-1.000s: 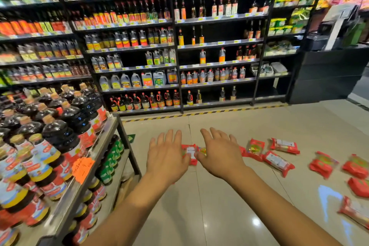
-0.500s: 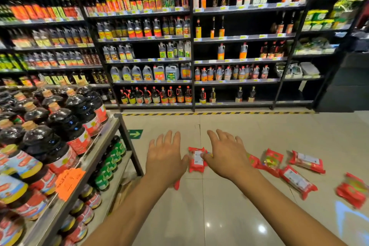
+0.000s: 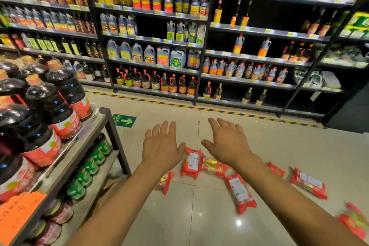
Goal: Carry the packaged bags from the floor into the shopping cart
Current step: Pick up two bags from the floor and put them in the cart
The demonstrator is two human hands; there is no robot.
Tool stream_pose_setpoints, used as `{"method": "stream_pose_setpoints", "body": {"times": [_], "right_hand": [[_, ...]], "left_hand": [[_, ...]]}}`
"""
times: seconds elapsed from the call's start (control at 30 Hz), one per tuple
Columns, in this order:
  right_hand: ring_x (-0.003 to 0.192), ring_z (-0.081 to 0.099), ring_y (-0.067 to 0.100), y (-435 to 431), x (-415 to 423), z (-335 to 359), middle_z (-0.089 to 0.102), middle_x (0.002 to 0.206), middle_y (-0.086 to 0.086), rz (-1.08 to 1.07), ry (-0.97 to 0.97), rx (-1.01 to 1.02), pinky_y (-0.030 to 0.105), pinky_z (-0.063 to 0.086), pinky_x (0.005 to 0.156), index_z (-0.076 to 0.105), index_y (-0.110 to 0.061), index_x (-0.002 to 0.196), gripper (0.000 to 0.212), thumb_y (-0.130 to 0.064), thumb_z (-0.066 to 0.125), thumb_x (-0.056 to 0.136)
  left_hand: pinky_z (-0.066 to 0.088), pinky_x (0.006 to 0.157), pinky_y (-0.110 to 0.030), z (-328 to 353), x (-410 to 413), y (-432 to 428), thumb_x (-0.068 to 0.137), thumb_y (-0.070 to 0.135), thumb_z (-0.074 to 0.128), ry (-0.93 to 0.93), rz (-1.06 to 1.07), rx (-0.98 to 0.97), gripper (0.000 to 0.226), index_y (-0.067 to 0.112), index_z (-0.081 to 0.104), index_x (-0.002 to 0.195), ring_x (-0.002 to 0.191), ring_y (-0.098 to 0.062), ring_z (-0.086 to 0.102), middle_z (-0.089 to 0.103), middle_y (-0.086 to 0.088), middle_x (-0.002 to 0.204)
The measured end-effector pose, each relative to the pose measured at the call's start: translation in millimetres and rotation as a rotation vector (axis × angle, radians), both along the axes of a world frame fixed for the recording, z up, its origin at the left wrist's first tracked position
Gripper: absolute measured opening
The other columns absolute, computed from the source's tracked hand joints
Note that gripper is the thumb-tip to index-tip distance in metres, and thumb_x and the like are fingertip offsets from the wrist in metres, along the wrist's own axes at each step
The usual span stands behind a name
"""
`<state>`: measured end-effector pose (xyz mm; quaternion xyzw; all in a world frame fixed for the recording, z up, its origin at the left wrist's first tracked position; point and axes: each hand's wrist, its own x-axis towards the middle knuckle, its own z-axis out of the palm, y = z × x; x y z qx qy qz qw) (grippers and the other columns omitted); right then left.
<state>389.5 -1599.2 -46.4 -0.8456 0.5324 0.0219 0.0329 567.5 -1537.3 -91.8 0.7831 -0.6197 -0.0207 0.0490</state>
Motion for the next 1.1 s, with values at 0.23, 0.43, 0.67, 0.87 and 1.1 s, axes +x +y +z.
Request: {"method": "stream_pose_setpoints", "body": {"times": [0.23,0.43,0.67,0.87,1.1], "right_hand": [[0.144,0.039,0.03,-75.8,34.2,-39.3,0.037,0.16,0.007,0.006,-0.025,0.082,0.047,0.032,0.117,0.02,-0.023,0.159,0.075,-0.056,0.05,0.099],[0.141,0.041,0.031,-139.9,52.4,-93.2,0.039,0.158,0.009,0.022,-0.029,0.185,0.045,0.034,0.114,0.02,-0.021,0.159,0.075,-0.056,0.049,0.1],[0.132,0.049,0.036,-237.9,70.4,-192.3,0.048,0.149,0.014,0.02,-0.009,0.317,0.043,0.04,0.105,0.025,-0.015,0.156,0.07,-0.048,0.05,0.1],[0.122,0.055,0.037,-335.8,90.7,-342.6,0.052,0.141,0.016,0.008,0.049,0.444,0.043,0.045,0.096,0.025,-0.017,0.156,0.071,-0.05,0.052,0.099],[0.125,0.054,0.04,-403.0,98.3,-534.7,0.053,0.139,0.022,-0.081,0.015,0.594,0.044,0.049,0.094,0.029,-0.013,0.156,0.072,-0.045,0.059,0.098]], "left_hand": [[0.023,0.122,-0.044,-34.1,37.9,-56.0,0.102,0.059,0.035,0.024,0.04,0.051,0.077,0.016,0.014,0.162,0.151,-0.031,0.025,0.022,-0.011,0.168],[0.034,0.113,-0.043,-82.1,62.3,-105.3,0.1,0.059,0.04,0.035,0.134,0.093,0.073,0.015,0.03,0.157,0.139,-0.03,0.041,0.04,-0.01,0.158],[0.038,0.108,-0.041,-171.0,84.9,-166.6,0.1,0.058,0.045,0.099,0.269,0.243,0.072,0.013,0.035,0.155,0.135,-0.03,0.045,0.046,-0.01,0.152],[0.048,0.095,-0.041,-292.0,106.7,-239.5,0.099,0.054,0.049,0.159,0.41,0.354,0.062,0.014,0.046,0.145,0.122,-0.029,0.056,0.057,-0.008,0.137],[0.049,0.103,-0.044,-475.5,118.1,-295.1,0.096,0.06,0.049,0.274,0.563,0.46,0.072,0.014,0.042,0.151,0.129,-0.032,0.055,0.053,-0.011,0.147]]}}
